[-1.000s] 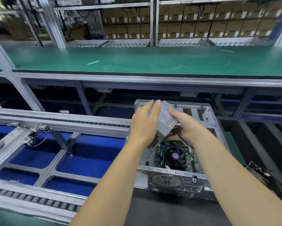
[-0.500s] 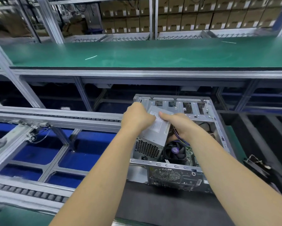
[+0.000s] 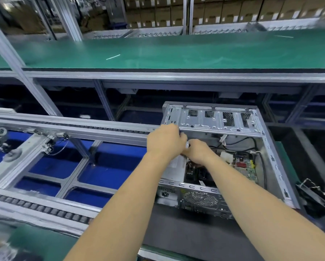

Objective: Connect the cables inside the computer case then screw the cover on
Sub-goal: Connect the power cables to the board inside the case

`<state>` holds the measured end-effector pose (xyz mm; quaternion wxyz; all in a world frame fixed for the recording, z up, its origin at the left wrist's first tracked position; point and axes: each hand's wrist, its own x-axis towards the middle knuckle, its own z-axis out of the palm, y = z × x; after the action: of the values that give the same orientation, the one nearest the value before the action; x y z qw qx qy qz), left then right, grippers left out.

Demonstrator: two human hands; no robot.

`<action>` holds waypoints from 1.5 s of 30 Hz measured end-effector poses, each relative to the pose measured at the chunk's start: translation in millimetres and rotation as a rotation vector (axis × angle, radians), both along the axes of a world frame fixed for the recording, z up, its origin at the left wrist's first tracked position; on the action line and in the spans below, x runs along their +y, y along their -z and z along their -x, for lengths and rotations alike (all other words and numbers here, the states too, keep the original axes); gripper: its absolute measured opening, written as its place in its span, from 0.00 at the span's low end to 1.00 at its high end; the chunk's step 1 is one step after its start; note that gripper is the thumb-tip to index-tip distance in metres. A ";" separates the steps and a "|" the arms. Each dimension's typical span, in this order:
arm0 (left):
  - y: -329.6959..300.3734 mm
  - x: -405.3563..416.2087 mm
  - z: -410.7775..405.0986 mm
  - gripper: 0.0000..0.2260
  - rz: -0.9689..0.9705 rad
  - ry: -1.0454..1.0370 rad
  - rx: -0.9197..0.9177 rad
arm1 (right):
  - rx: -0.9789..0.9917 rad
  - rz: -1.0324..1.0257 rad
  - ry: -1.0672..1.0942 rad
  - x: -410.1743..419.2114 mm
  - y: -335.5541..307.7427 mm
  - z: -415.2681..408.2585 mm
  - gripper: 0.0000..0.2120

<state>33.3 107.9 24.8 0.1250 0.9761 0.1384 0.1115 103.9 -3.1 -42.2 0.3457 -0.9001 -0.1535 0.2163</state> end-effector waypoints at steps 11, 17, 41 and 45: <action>70.3 38.5 -0.6 0.22 0.216 0.079 0.076 | 0.233 -0.155 -0.001 5.2 3.3 -3.0 0.32; 69.9 37.6 -1.9 0.33 0.125 0.125 0.152 | 0.406 -0.272 -0.038 -15.0 5.0 -18.6 0.19; 69.1 41.4 -6.3 0.26 0.338 0.077 0.051 | -0.378 0.697 -0.489 -6.8 39.3 -21.7 0.17; 69.2 41.1 -5.7 0.23 0.353 0.078 0.013 | -0.433 0.702 -0.405 3.1 50.1 -22.7 0.16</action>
<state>39.0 148.9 -44.4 0.2977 0.9444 0.1185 0.0741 126.7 0.0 -92.3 -0.0693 -0.9390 -0.3127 0.1255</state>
